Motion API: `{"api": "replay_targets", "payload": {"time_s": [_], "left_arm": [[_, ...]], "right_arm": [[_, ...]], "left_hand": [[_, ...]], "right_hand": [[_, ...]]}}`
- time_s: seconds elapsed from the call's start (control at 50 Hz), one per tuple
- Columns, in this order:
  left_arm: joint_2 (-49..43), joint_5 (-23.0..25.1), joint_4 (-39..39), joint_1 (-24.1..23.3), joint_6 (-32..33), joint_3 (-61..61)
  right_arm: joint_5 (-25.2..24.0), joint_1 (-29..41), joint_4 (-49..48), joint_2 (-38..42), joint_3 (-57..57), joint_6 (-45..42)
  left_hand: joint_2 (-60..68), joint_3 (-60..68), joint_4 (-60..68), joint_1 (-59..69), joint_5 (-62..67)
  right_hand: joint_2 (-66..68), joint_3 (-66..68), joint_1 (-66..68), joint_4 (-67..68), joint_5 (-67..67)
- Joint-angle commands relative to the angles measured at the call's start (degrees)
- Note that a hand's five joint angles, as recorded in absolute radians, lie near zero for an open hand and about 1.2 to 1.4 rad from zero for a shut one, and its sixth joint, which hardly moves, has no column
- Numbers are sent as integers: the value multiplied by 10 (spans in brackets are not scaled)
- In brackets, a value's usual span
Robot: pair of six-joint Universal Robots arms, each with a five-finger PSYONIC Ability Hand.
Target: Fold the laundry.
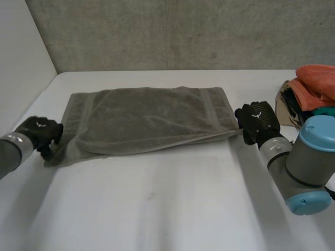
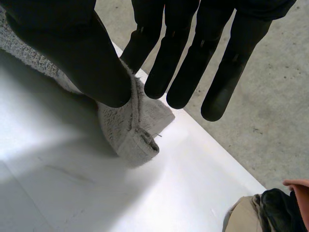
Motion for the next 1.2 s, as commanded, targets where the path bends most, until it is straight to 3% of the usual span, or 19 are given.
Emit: {"api": "replay_targets", "payload": {"time_s": [0.02, 0.1, 0.18, 0.74, 0.9, 0.98, 1.08, 1.2], "left_arm": [[2, 82, -89, 36, 0, -11], [-15, 95, -89, 43, 3, 1], [-33, 88, -80, 43, 7, 16], [-122, 58, 3, 22, 89, 96], [-127, 58, 38, 16, 82, 105], [-136, 58, 63, 16, 81, 113], [-125, 56, 61, 20, 72, 114], [-45, 73, -9, 27, 51, 66]], "right_arm": [[1, 5, 0, 4, -1, -1], [1, 5, 0, 1, -2, -1], [1, 6, 1, -1, 2, -1], [0, 2, 1, -2, 7, -3], [0, 2, 1, -3, 6, -3], [1, 2, 2, -2, 4, -2], [4, -4, 31, -16, 0, -3], [-23, -23, 175, -59, -20, -55]], "left_hand": [[11, 11, 11, 5, 14], [-129, -128, -128, -135, -126], [-153, -152, -152, -158, -150], [-102, -102, -102, -108, -100], [120, 120, 120, 114, 122], [363, 363, 363, 357, 366], [364, 364, 364, 358, 366], [364, 364, 364, 358, 366]], "right_hand": [[120, 117, 140, 112, 130], [120, 117, 140, 112, 130], [120, 117, 140, 112, 130], [120, 117, 140, 112, 130], [120, 117, 140, 112, 130], [120, 117, 140, 112, 130], [120, 117, 140, 112, 130], [120, 117, 140, 112, 130]]}}
